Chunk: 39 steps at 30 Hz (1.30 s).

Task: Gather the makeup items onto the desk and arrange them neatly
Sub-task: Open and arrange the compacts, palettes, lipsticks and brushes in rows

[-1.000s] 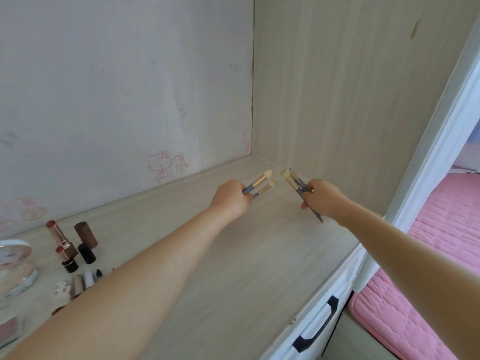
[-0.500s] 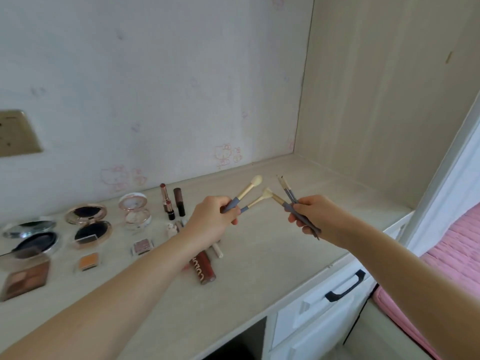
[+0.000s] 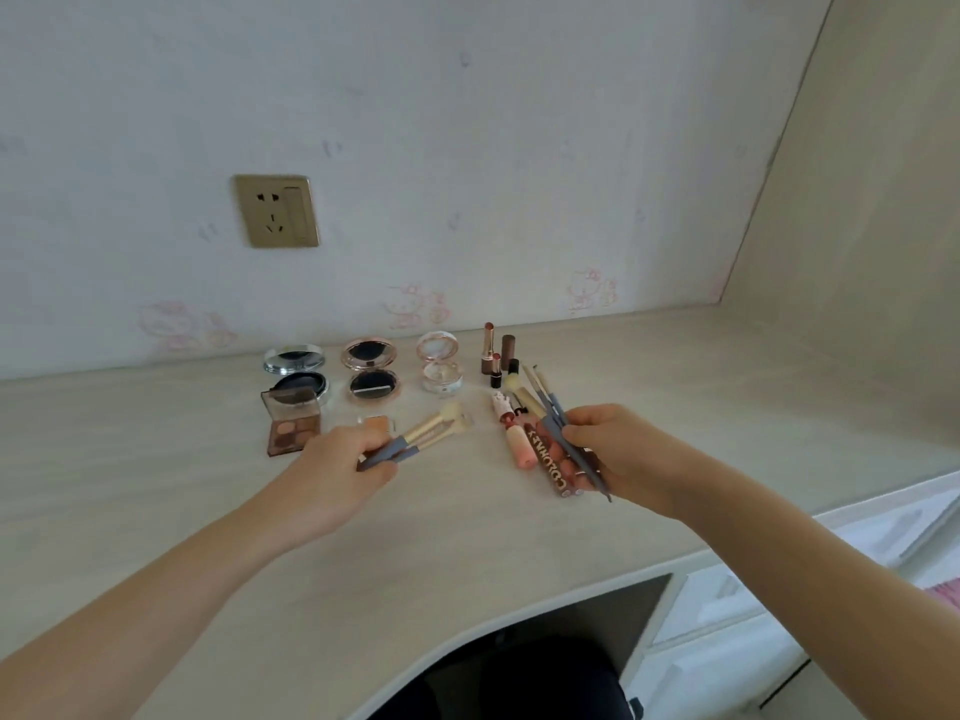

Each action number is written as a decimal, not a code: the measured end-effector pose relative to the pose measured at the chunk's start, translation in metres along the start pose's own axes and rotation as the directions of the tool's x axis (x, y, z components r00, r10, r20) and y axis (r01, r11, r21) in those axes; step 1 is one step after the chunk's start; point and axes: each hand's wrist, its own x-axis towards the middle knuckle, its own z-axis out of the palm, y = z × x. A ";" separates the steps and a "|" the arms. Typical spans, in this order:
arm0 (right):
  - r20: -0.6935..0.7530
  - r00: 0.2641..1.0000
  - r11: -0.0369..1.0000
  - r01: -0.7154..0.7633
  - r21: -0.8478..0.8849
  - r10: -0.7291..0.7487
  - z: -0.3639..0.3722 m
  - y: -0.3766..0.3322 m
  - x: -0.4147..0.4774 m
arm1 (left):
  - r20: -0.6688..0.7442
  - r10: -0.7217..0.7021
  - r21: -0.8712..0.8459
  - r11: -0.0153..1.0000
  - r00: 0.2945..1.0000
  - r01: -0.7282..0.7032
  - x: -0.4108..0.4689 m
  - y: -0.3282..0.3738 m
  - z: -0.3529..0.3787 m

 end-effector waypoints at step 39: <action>0.401 0.859 0.867 -0.434 0.244 0.318 0.075 0.002 -0.014 | -0.186 0.295 0.140 0.952 0.937 -0.272 0.002 -0.060 0.021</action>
